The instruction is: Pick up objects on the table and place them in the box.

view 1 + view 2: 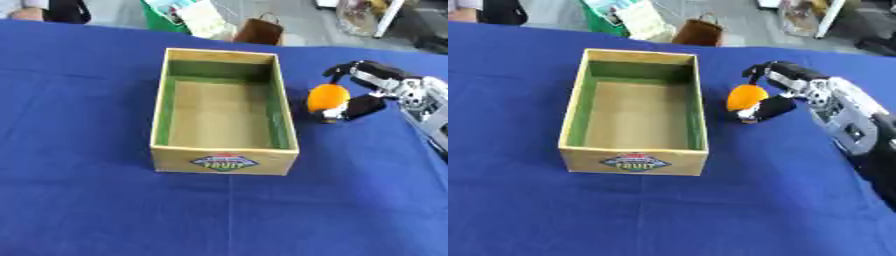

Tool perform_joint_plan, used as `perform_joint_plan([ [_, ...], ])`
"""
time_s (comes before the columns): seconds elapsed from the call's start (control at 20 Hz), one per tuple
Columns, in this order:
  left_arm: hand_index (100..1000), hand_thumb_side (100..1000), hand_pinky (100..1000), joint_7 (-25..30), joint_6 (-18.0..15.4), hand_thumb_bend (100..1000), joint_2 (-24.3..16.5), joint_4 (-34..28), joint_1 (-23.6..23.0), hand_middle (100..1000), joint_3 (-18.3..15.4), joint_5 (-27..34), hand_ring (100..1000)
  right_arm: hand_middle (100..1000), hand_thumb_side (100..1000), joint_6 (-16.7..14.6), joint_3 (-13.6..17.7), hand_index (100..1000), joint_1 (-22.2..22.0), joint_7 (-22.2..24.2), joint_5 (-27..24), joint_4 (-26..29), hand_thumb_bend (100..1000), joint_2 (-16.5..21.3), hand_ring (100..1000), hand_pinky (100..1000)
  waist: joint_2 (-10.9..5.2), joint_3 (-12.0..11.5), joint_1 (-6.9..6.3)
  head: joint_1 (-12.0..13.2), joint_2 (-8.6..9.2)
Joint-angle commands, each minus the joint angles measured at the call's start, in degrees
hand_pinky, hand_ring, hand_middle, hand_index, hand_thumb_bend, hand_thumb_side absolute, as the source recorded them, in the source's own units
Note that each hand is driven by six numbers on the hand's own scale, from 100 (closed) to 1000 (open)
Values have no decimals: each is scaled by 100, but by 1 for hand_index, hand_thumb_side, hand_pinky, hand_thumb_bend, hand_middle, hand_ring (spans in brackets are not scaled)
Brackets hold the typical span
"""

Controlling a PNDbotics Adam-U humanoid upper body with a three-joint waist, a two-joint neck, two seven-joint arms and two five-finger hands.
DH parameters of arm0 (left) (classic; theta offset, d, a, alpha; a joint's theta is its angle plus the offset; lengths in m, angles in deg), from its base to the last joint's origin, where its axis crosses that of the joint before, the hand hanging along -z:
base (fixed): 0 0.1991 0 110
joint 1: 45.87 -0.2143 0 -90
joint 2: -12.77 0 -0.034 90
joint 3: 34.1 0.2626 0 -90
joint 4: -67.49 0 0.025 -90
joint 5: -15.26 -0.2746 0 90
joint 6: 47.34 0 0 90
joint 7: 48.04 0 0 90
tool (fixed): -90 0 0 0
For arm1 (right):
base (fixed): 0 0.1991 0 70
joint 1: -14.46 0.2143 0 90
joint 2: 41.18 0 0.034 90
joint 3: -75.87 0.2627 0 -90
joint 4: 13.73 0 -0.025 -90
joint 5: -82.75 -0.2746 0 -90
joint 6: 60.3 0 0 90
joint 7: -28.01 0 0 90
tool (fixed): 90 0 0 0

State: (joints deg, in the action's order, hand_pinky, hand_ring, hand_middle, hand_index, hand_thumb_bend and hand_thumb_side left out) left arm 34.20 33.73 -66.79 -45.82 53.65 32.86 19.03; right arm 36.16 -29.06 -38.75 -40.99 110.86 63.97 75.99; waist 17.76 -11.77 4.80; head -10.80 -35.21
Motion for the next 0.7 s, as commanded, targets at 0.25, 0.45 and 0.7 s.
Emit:
perform_joint_plan([
  [0.25,559,781,511,27,-3,100,-59,-128,34,460,14,9,423,700,473,67,24,910,34,105,-143,4,384,154,1000,870,-90,5,-9,21,49],
  [0.45,559,781,511,29,1,100,-58,-128,34,460,14,11,423,652,472,97,18,858,23,169,-127,22,302,157,1000,857,-98,7,-11,21,51],
  [0.7,559,781,511,27,5,100,-58,-128,36,460,13,16,423,607,445,117,21,769,26,143,-170,49,120,161,1000,834,-112,8,-10,20,56],
])
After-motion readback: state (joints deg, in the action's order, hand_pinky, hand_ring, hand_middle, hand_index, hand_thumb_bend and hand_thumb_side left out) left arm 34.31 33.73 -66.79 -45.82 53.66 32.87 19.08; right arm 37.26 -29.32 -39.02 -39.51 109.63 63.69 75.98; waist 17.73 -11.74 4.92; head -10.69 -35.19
